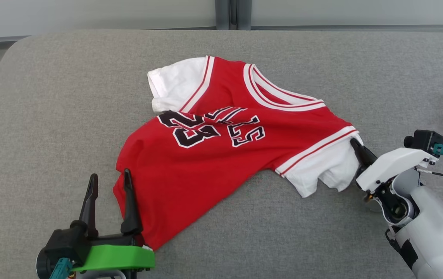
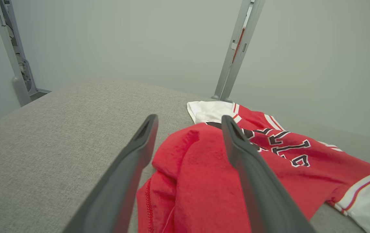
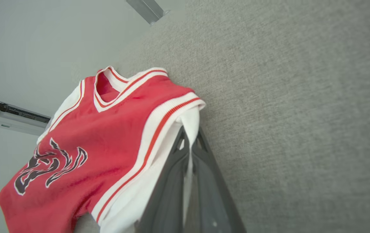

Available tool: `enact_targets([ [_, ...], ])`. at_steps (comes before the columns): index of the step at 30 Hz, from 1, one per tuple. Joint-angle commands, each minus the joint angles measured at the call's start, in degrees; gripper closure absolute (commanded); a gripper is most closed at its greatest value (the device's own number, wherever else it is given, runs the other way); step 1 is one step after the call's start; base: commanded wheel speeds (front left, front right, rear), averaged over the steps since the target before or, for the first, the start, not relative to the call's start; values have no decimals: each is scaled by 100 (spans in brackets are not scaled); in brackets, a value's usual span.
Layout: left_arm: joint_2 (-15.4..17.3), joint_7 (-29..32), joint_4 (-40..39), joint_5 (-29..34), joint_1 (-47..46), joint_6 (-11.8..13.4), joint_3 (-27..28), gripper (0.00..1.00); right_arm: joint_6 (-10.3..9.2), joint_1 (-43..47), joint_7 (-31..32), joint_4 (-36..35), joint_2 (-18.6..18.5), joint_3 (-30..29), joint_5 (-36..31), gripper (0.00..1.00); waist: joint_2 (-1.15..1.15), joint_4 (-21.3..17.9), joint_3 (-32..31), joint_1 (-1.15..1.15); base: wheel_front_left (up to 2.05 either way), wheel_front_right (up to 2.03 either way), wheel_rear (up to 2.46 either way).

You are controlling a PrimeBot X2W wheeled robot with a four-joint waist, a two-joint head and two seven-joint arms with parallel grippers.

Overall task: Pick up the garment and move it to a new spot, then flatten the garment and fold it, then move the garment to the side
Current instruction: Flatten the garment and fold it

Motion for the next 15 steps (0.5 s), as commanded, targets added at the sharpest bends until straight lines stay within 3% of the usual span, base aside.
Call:
enact_targets([
  [1,8,1,42,21,75,-39,4,0,-3,32,-108,127,-65,7,-212,91,0,-83,-115,0,0,0,0],
  [2,8,1,58,34,81,-51,3,0,-3,27,-153,202,-85,42,-339,63,0,-97,-140,0,0,0,0],
  [3,8,1,75,43,90,-63,9,0,-3,27,-236,285,-102,88,-498,11,0,-120,-190,0,0,0,0],
  [4,8,1,80,47,98,-79,18,0,-4,23,-340,354,-142,118,-654,0,0,-135,-215,0,0,0,0],
  [11,8,1,147,163,243,-200,129,0,-4,177,-1549,592,-499,338,-1972,0,0,-274,-456,0,0,0,0],
  [13,9,1,181,210,299,-242,176,0,-5,285,-1710,581,-599,223,-2447,0,0,-316,-536,0,0,0,0],
  [15,8,1,210,282,409,-274,212,0,-3,483,-1750,123,-633,-180,-3035,0,0,-377,-621,0,0,0,0],
])
